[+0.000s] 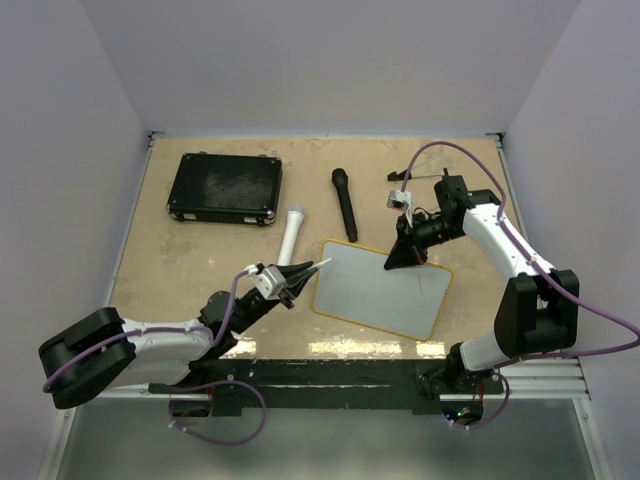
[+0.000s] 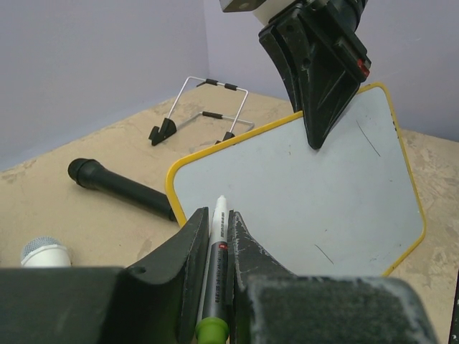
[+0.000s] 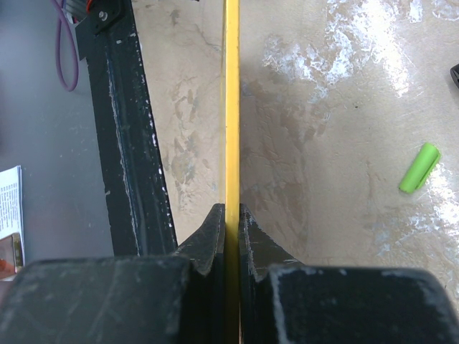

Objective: Write a sentence on the whiteboard

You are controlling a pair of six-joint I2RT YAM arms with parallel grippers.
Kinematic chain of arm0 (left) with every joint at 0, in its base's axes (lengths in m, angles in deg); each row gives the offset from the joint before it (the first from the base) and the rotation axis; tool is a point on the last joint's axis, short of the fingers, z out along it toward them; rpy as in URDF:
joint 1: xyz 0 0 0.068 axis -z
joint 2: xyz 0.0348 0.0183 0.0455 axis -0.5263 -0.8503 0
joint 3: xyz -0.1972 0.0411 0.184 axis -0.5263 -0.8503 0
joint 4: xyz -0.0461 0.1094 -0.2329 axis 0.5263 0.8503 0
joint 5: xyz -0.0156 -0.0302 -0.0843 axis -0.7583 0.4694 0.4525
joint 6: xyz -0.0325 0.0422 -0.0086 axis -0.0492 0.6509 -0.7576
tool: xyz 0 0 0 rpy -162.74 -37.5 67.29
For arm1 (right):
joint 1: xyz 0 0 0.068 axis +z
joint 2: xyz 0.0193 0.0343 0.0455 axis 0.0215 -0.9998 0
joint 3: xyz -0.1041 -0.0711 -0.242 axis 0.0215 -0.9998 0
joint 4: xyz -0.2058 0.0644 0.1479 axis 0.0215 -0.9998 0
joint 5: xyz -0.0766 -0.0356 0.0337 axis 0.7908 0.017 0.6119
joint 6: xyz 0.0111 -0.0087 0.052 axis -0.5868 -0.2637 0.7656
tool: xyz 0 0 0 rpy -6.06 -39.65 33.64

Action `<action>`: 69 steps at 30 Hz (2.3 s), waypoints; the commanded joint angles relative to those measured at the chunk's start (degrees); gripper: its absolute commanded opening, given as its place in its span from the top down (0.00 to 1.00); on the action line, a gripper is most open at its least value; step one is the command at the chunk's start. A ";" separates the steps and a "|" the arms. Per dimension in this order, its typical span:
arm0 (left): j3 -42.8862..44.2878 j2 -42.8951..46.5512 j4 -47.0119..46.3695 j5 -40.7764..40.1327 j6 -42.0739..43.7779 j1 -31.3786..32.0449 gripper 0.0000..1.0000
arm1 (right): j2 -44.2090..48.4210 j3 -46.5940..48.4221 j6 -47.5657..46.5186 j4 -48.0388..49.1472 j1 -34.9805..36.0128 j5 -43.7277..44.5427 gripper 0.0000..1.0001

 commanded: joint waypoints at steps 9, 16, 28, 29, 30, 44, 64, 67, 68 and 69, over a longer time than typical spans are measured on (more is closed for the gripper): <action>1.61 -2.64 -3.69 -0.16 0.50 0.11 1.00 | 0.42 1.35 -3.23 2.72 0.12 -1.46 1.00; 2.84 -3.08 -1.84 -0.87 1.38 0.11 1.00 | 0.42 1.43 -3.23 2.72 0.29 -1.46 1.00; 4.33 -4.75 -1.58 -0.78 1.91 0.11 1.00 | 0.42 1.26 -3.40 2.54 0.21 -1.55 1.00; 4.42 -4.92 -1.67 -0.60 1.82 0.11 1.00 | 0.42 1.35 -3.32 2.54 0.21 -1.55 1.00; 4.59 -5.27 -1.75 -0.43 1.82 0.20 1.00 | 0.42 1.26 -3.40 2.54 0.21 -1.55 1.00; 5.04 -6.95 -1.23 1.33 0.59 0.11 1.00 | 0.59 1.26 -3.58 2.45 0.29 -1.64 1.00; -0.06 -0.88 2.64 -2.26 -0.56 0.20 1.00 | 0.59 1.35 -3.58 2.36 0.29 -1.55 1.00; 0.46 -0.44 2.47 -2.54 0.06 0.11 1.00 | 0.59 1.26 -3.58 2.37 0.21 -1.55 1.00; 0.64 -0.44 2.20 -2.53 0.06 0.11 1.00 | 0.59 1.26 -3.58 2.37 0.21 -1.55 1.00; 1.08 -0.53 2.03 -2.45 0.24 0.20 1.00 | 0.68 1.35 -3.67 2.28 0.21 -1.55 1.00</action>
